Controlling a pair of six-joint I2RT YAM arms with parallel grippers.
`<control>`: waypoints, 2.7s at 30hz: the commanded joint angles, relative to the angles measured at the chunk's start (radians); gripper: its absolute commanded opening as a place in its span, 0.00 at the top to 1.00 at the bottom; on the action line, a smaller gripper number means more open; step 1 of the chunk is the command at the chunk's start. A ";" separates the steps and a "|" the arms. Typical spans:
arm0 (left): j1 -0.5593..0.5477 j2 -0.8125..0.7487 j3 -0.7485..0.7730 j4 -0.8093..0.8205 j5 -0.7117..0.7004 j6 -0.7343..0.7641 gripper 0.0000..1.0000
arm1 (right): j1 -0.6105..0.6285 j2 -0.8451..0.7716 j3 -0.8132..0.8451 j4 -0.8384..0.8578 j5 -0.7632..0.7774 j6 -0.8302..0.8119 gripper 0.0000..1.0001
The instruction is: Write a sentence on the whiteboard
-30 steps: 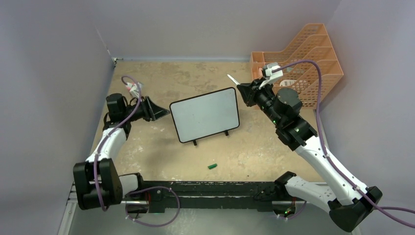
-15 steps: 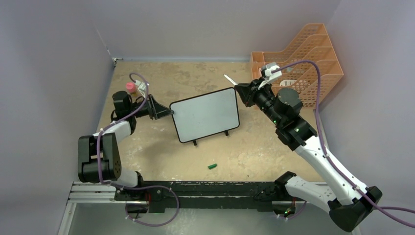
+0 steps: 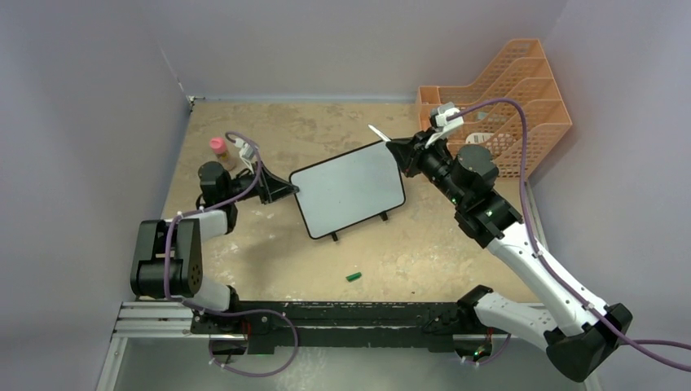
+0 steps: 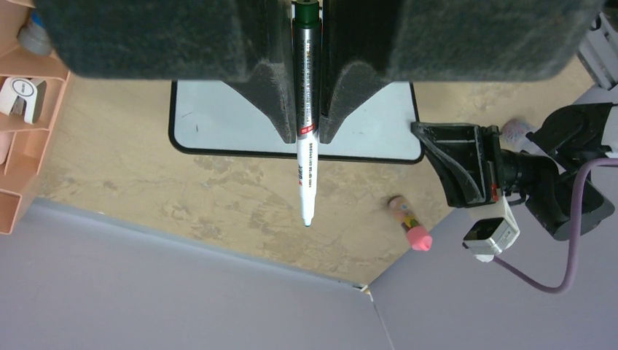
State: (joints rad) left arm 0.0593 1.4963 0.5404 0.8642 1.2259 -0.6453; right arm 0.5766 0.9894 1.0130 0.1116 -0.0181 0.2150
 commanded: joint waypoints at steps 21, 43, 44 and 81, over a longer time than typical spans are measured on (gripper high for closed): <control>-0.171 -0.015 -0.056 0.128 -0.250 0.009 1.00 | 0.129 0.045 0.029 -0.011 0.132 -0.098 1.00; -0.138 -0.108 0.001 -0.122 -0.212 0.102 0.78 | 0.429 0.084 0.021 -0.110 0.436 0.003 1.00; -0.138 -0.111 0.005 -0.131 -0.212 0.104 0.77 | 0.446 0.092 0.026 -0.110 0.455 0.010 1.00; -0.137 -0.055 0.062 -0.163 -0.160 0.153 0.89 | 0.602 0.437 0.203 -0.110 0.691 0.161 1.00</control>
State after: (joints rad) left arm -0.0788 1.4422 0.5617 0.6712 1.0641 -0.5304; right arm 1.1683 1.4170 1.1549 -0.0319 0.6209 0.3492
